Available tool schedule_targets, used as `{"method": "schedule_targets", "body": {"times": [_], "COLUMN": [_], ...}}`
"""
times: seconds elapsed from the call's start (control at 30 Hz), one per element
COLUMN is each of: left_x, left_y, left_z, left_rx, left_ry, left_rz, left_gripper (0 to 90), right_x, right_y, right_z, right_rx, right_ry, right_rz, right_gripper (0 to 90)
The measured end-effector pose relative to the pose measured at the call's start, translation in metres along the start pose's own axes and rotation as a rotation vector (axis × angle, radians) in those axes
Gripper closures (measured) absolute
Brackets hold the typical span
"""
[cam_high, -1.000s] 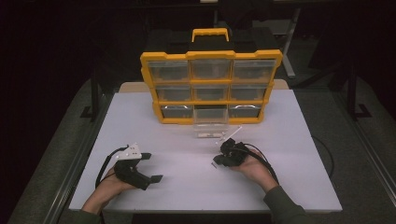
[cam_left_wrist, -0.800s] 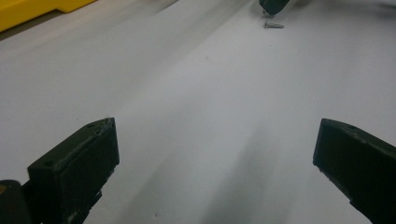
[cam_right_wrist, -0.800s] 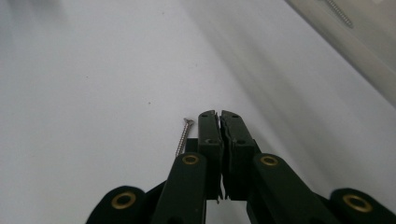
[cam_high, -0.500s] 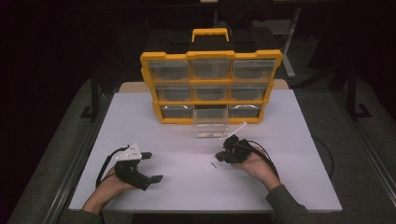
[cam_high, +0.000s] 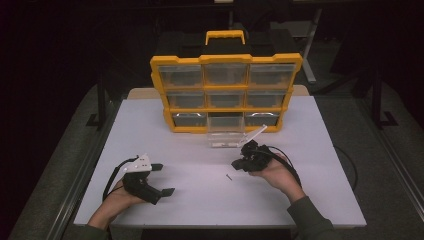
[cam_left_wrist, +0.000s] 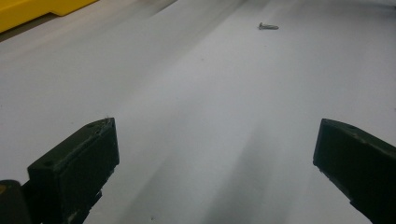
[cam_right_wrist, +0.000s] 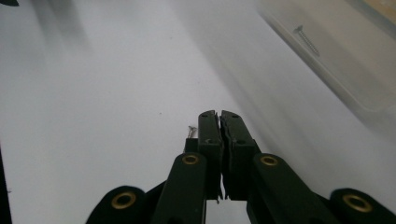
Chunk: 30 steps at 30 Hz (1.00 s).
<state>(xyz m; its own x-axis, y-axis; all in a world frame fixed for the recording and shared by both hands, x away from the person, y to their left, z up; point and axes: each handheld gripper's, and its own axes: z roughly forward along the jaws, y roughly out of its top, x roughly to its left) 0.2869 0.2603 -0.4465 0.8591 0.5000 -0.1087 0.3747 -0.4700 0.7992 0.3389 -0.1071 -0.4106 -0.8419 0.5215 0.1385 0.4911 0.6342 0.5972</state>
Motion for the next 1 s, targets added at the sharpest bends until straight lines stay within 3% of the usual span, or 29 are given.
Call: {"method": "schedule_targets", "body": {"times": [0.43,1.0], "left_x": [0.000,0.000], "left_y": [0.000,0.000], "left_z": [-0.001,-0.002], "left_rx": [-0.003,-0.011], "left_ry": [-0.002,-0.003], "left_rz": [-0.006,-0.011], "left_gripper": [0.1,0.1], "right_x": [-0.002,-0.008], "right_y": [0.008,0.034], "right_z": [-0.015,-0.034], "right_rx": [-0.016,-0.033], "right_ry": [-0.008,-0.023], "right_rz": [-0.013,-0.026], "right_gripper": [86.3,86.2]}}
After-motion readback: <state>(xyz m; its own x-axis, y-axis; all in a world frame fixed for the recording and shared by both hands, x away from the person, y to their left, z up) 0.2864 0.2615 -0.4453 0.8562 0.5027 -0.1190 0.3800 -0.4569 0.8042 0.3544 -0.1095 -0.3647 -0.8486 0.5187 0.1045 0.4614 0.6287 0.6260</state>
